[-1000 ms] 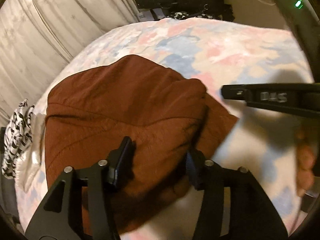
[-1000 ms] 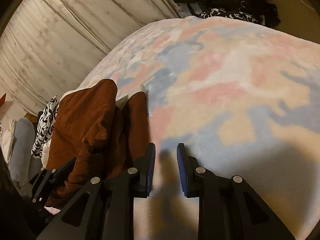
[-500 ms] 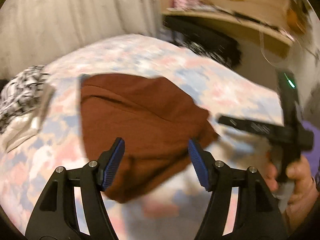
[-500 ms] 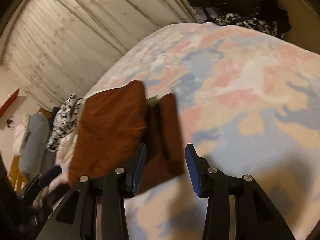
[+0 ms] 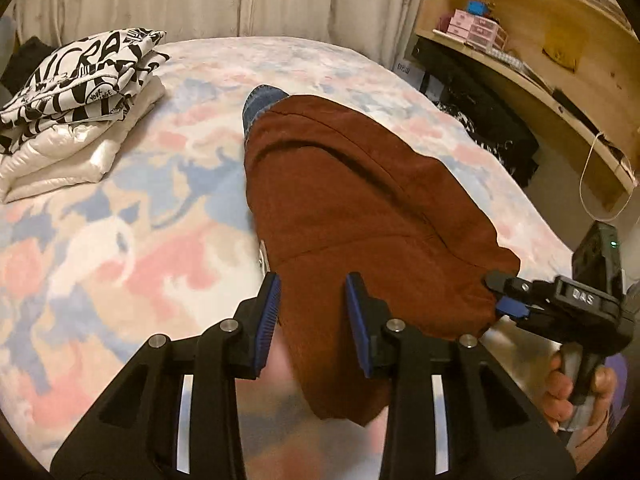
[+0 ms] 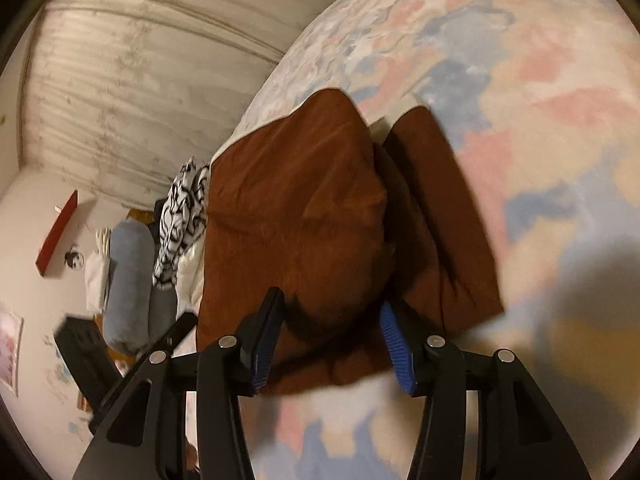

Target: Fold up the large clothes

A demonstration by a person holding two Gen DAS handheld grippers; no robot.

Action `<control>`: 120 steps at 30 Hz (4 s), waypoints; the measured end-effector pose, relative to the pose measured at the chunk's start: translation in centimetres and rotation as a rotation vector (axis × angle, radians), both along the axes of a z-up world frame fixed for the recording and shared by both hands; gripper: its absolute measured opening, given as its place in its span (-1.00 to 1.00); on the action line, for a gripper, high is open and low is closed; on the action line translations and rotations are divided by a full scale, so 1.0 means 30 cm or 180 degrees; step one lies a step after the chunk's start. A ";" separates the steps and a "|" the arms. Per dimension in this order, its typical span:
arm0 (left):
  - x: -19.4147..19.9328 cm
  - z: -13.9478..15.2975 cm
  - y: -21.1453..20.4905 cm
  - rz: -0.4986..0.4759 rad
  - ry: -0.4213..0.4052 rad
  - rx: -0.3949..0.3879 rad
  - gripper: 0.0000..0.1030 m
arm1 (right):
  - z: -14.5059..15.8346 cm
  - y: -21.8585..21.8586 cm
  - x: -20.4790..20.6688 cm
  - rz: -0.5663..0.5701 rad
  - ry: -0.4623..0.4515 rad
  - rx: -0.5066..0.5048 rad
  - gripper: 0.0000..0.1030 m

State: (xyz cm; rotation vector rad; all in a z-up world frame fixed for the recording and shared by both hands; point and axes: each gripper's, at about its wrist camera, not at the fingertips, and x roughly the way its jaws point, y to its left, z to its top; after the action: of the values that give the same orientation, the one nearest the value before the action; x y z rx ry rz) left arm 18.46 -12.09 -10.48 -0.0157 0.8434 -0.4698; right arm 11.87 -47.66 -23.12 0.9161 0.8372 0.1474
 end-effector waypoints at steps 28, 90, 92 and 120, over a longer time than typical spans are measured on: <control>-0.072 -0.098 -0.291 -0.0392 -0.0580 0.1023 -0.40 | 0.022 -0.028 -0.060 -0.0356 0.0193 -0.0959 -0.37; -0.079 -0.090 -0.289 -0.0140 -0.0260 0.0710 0.10 | 0.138 -0.072 -0.124 -0.0246 0.0129 -0.1646 -0.51; -0.076 -0.085 -0.284 -0.0107 -0.0186 0.0681 0.10 | 0.111 -0.083 -0.115 -0.0304 0.0130 -0.1618 -0.51; -0.253 0.015 -0.077 -0.0037 0.0257 0.0284 0.34 | 0.174 0.109 -0.313 -0.0170 0.0164 -0.1535 0.00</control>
State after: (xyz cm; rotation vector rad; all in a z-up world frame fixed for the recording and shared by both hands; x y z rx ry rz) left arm 10.86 -14.39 -10.02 0.0527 0.9434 -0.4444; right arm 2.47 -44.38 -17.92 0.4887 0.8459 -0.1230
